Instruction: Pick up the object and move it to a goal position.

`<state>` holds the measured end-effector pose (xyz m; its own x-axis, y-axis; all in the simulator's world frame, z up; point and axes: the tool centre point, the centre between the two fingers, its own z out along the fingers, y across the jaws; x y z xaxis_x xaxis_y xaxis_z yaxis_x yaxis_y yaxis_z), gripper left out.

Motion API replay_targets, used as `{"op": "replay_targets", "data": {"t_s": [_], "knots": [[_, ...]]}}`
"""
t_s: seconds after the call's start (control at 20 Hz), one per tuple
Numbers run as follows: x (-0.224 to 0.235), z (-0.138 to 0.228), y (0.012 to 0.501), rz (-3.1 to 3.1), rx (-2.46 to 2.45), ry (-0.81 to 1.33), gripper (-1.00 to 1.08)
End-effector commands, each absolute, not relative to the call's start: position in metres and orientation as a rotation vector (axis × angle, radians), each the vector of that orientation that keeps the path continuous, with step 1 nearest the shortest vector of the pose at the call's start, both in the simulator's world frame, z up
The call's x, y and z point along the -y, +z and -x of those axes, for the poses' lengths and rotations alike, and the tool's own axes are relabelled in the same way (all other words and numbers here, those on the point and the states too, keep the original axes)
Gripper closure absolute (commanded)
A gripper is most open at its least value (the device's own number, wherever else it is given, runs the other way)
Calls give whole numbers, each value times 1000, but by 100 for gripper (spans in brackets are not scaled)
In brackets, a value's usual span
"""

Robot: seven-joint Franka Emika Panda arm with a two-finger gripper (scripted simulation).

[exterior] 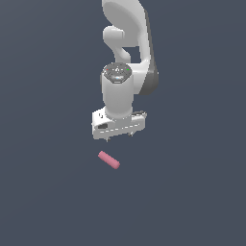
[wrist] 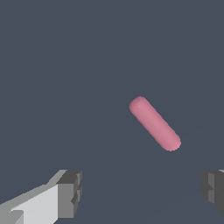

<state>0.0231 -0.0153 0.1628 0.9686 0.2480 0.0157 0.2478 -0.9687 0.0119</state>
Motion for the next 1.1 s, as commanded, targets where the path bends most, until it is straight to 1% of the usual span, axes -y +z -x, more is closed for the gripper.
{"op": "replay_targets", "data": {"t_s": [0.0, 1.05], "knots": [[20, -28, 155, -3091, -491, 22, -92], [58, -58, 88, -2868, -1266, -1, -92]]}}
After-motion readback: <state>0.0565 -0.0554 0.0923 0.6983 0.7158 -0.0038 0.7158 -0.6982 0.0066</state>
